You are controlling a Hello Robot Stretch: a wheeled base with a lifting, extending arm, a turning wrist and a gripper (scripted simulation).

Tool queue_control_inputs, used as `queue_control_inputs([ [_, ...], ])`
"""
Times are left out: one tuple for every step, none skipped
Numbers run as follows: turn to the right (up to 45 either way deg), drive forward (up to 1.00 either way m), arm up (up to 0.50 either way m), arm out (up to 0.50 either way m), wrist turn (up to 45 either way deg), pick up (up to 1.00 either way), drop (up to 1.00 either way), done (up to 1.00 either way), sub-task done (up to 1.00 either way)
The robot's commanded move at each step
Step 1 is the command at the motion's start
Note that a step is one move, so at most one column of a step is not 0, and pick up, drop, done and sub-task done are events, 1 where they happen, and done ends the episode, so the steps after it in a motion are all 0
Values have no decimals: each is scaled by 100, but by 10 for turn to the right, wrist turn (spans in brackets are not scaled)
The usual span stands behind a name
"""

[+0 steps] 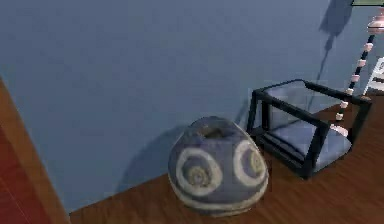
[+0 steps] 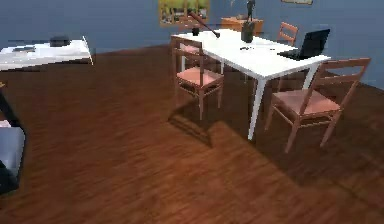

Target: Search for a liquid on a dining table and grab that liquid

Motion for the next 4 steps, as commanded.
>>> queue_control_inputs([
  [-450,0,0,0,0,0,0,0,0],
  [-450,0,0,0,0,0,0,0,0],
  [-330,0,0,0,0,0,0,0,0],
  [0,100,0,0,0,0,0,0,0],
])
